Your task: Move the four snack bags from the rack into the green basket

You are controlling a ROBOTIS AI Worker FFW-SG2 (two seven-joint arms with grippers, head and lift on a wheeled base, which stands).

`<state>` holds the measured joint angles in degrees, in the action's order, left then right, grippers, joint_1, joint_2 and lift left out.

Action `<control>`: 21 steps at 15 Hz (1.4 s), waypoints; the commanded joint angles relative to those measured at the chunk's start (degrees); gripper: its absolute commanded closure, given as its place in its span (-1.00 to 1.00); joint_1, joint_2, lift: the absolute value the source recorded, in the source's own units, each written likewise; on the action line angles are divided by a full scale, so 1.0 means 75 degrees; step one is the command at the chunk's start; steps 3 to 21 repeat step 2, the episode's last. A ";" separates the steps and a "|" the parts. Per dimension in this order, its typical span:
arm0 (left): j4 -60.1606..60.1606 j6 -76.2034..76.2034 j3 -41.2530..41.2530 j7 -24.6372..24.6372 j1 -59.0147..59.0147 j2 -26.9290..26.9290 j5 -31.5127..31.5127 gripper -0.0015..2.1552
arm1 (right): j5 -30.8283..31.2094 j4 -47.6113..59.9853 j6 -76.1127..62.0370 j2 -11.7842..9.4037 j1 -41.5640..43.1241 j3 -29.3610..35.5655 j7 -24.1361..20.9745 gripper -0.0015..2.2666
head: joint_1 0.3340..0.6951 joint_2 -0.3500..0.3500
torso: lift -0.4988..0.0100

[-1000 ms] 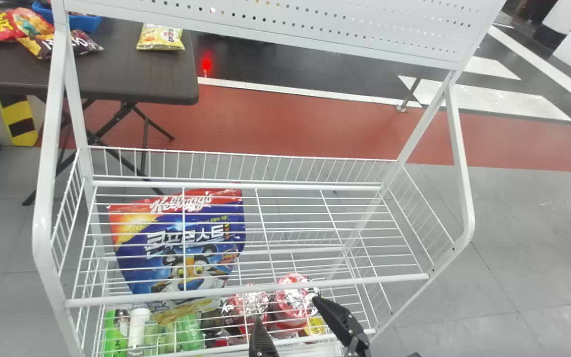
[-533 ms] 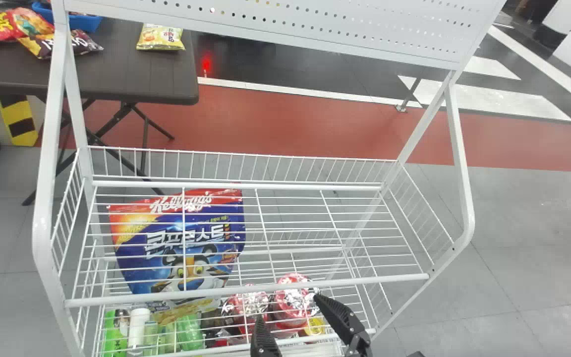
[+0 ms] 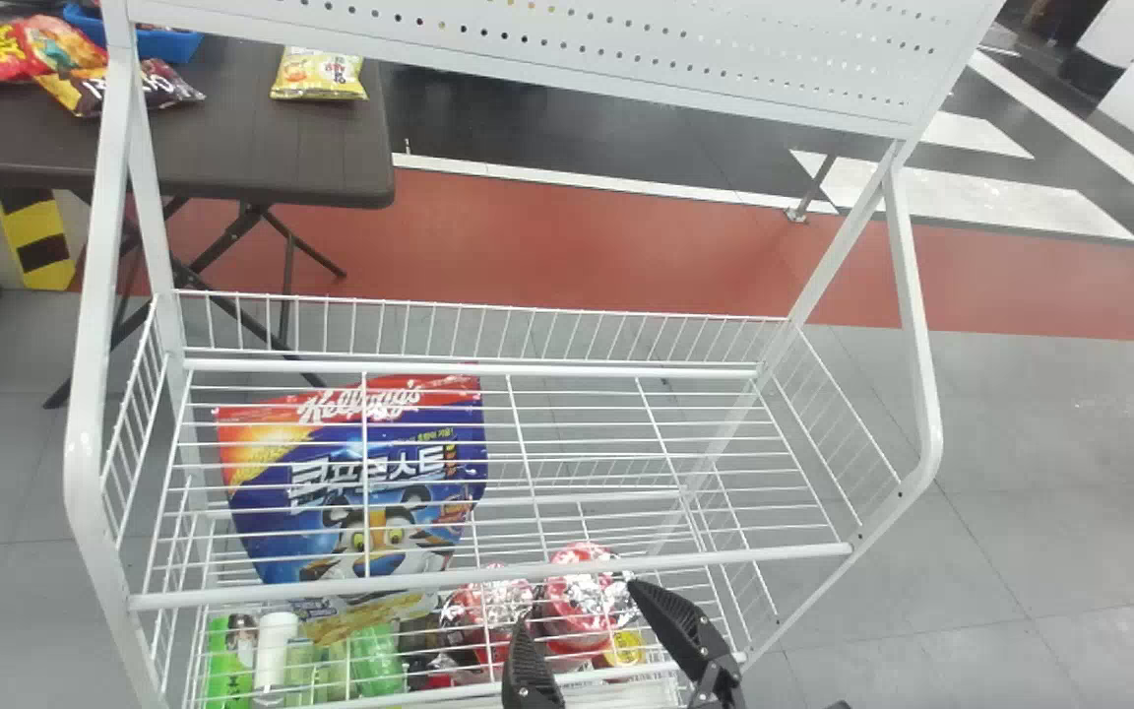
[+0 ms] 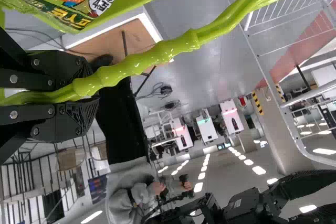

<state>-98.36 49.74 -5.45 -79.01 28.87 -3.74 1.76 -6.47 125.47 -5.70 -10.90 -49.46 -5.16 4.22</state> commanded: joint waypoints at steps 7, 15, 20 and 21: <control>0.0013 -0.0004 0.0000 0.0011 0.0006 0.0007 0.0000 0.85 | -0.0028 -0.0006 -0.0018 0.0000 -0.0003 0.0032 0.0011 -0.93 | 1.00 -1.00 | 0.96; 0.0013 -0.0004 0.0000 0.0011 0.0006 0.0007 0.0000 0.85 | -0.0028 -0.0006 -0.0018 0.0000 -0.0003 0.0032 0.0011 -0.93 | 1.00 -1.00 | 0.96; 0.0013 -0.0004 0.0000 0.0011 0.0006 0.0007 0.0000 0.85 | -0.0028 -0.0006 -0.0018 0.0000 -0.0003 0.0032 0.0011 -0.93 | 1.00 -1.00 | 0.96; 0.0013 -0.0004 0.0000 0.0011 0.0006 0.0007 0.0000 0.85 | -0.0028 -0.0006 -0.0018 0.0000 -0.0003 0.0032 0.0011 -0.93 | 1.00 -1.00 | 0.96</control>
